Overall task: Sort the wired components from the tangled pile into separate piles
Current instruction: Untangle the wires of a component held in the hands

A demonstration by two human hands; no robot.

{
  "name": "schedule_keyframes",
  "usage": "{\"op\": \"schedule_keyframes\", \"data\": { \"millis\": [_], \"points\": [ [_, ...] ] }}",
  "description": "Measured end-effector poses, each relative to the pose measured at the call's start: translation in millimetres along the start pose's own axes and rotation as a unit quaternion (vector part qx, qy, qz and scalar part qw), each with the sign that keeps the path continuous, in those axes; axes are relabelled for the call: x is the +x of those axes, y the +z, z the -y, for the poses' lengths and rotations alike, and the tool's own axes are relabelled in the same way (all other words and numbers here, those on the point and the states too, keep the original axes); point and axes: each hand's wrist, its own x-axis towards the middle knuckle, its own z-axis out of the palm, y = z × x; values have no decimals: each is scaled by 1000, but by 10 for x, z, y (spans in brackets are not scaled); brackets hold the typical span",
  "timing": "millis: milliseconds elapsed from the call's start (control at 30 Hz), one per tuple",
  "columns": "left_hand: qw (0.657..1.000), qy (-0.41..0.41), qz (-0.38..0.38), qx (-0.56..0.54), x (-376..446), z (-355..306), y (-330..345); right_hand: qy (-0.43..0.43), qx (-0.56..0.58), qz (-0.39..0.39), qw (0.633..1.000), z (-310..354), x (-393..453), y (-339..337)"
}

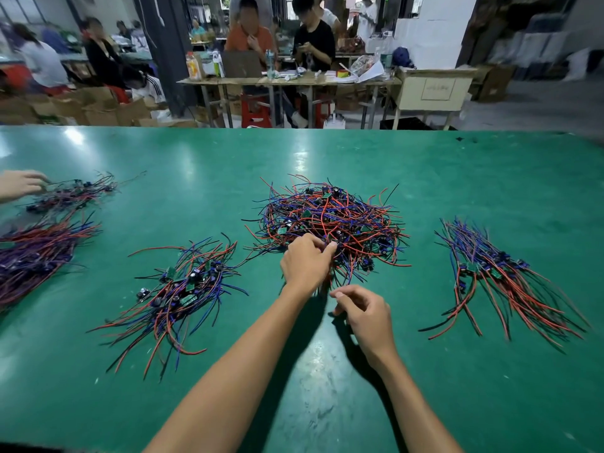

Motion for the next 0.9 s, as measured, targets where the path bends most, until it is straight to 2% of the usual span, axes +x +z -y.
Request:
{"op": "schedule_keyframes", "data": {
  "millis": [100,200,300,400,500,600,667,900],
  "points": [
    [996,-7,23,-90,4,75,-52,1,1,4,1000,-14,8,-4],
    [973,12,65,-222,-132,168,-135,-6,-3,-1,1000,-24,22,-2],
    [954,28,105,-280,-334,237,-245,-5,4,-3,1000,-24,31,-1],
    [954,86,140,-252,-508,286,-367,2,27,11,1000,-7,23,-20],
    [952,159,213,-151,-602,345,-456,8,82,31,996,28,-5,-44],
    [949,204,229,-72,-610,397,-506,-10,100,61,993,33,-8,-73],
    [953,198,222,-59,-625,411,-532,-5,111,69,991,32,-10,-103],
    [965,100,202,-136,-710,447,-560,-16,114,75,991,40,-46,-113]
  ]
}}
